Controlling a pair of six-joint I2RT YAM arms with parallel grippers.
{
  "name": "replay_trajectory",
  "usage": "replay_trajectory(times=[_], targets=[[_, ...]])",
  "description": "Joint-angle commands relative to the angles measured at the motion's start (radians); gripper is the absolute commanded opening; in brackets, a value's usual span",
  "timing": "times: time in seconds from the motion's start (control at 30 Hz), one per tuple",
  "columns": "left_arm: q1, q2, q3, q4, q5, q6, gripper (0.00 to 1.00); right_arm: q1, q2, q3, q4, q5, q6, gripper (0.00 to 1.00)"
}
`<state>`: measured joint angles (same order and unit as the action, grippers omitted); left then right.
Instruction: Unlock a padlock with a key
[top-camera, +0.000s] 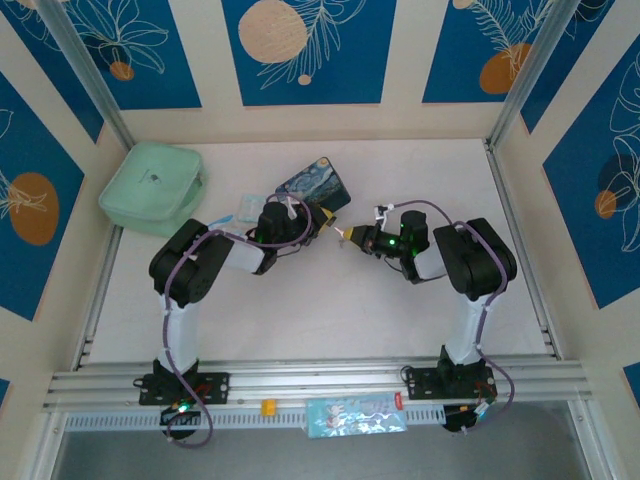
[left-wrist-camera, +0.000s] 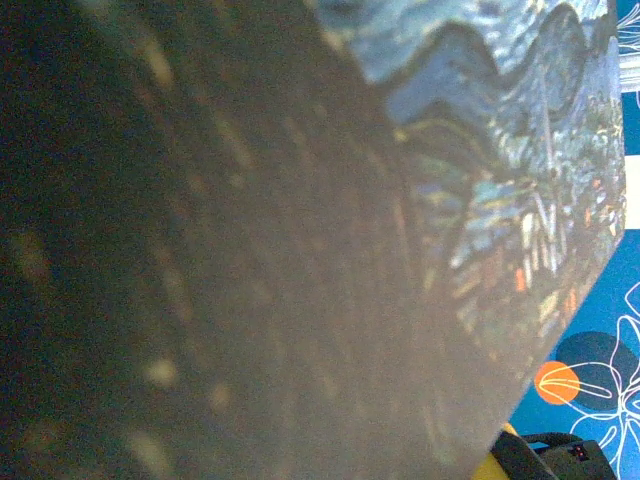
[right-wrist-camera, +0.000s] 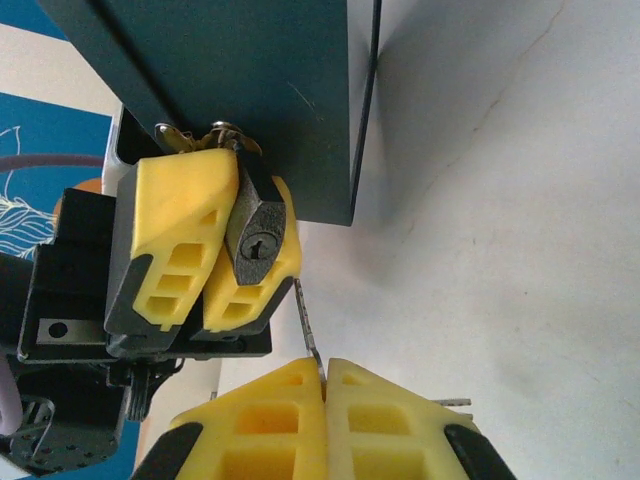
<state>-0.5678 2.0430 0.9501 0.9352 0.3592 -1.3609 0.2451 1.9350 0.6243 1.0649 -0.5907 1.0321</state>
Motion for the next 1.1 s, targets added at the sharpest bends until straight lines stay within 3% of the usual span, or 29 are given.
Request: replay_trajectory(times=[0.0, 0.7, 1.07], targets=[[-0.010, -0.018, -0.006, 0.060, 0.023, -0.011, 0.00, 0.007, -0.003, 0.026, 0.051, 0.006, 0.016, 0.00], [-0.032, -0.006, 0.007, 0.060, 0.012, -0.005, 0.00, 0.010, 0.005, 0.045, 0.089, 0.001, 0.059, 0.00], [-0.036, -0.003, -0.001, 0.078, -0.014, -0.007, 0.00, -0.004, -0.045, -0.034, 0.069, -0.001, 0.054, 0.00]])
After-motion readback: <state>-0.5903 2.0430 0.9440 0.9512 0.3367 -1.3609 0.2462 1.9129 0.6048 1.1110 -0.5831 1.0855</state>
